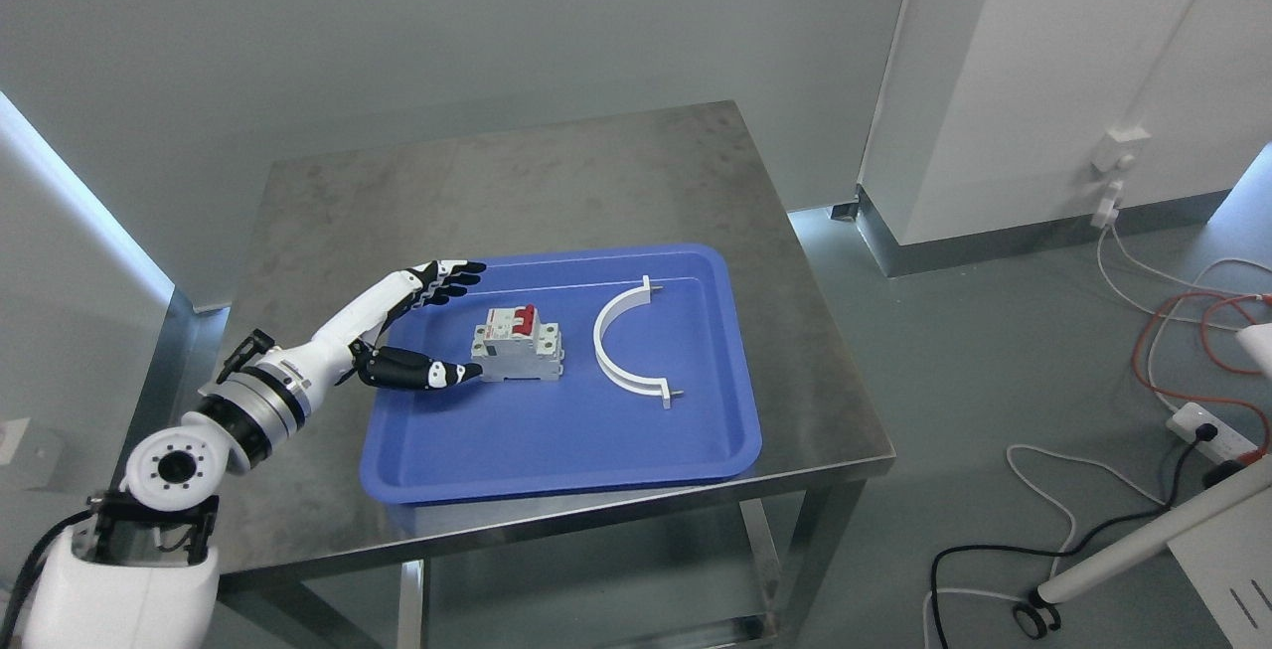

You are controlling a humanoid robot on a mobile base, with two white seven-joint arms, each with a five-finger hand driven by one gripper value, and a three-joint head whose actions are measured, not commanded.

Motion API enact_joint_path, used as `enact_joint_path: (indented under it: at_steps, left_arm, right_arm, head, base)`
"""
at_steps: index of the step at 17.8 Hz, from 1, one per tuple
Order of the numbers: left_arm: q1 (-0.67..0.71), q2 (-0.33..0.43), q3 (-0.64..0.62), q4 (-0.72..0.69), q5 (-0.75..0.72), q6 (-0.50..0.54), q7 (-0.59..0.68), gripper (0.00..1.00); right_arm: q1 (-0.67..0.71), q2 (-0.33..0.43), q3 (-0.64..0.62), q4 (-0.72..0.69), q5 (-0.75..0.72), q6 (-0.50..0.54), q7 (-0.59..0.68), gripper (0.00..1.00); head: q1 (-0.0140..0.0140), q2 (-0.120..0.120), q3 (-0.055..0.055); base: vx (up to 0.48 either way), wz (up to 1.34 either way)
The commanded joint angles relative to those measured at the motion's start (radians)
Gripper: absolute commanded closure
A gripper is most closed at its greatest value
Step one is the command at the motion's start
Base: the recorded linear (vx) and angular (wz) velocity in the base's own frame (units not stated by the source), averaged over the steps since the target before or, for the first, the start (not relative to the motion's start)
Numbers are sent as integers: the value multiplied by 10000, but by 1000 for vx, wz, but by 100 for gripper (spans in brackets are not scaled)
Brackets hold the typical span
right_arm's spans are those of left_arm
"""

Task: Place circuit breaker on shelf
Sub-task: 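Close the left hand around the circuit breaker, then lift the circuit breaker up out of the tray with the left hand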

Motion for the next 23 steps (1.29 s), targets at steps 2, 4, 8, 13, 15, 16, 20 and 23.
enact_joint_path:
  at_steps: [2,4,8,13,15,16,20,23]
  left_arm:
    - [-72,-154,-881,294,-521,-33,2,48]
    - [-88,-231,-850,294,-521,-48,2,55]
    - [-180,-812,-713,432,-505,-292,-13,73]
    - [-760,-2648,1932,601,-398,-1166,-181,88]
    - [-1266,-3156,3467,601,-139,-1474,-213,88]
    - [-1436,-3156,3992,601,273,-1520,-106,88]
    - [-1377,-3156,4977,601,1472,-2054,2479,87]
    - [-720,-3156,4934,571,2178,-3372,3498,87]
  right_arm:
    - [0,-175,199,0,3,-143,-21,0]
    - [0,-175,199,0,3,-143,-36,0]
    - [0,-175,199,0,3,-143,-36,0]
    - [0,-175,199,0,3,-158,-21,0]
    - [0,-175,199,0,3,-143,-21,0]
    - [0,-175,199,0,3,-143,-36,0]
    - [0,-175,199,0,3,-143,-36,0]
    - [0,-175,199,0,3,-143,-36,0]
  head:
    - [0,0,0]
    - [0,0,0]
    - [0,0,0]
    - [0,0,0]
    - [0,0,0]
    - [0,0,0]
    - [0,0,0]
    - [0,0,0]
  base:
    - [0,0]
    - [0,0]
    - [2,0]
    - [1,0]
    - [9,0]
    - [18,1]
    - [10,-15]
    - [-57,63]
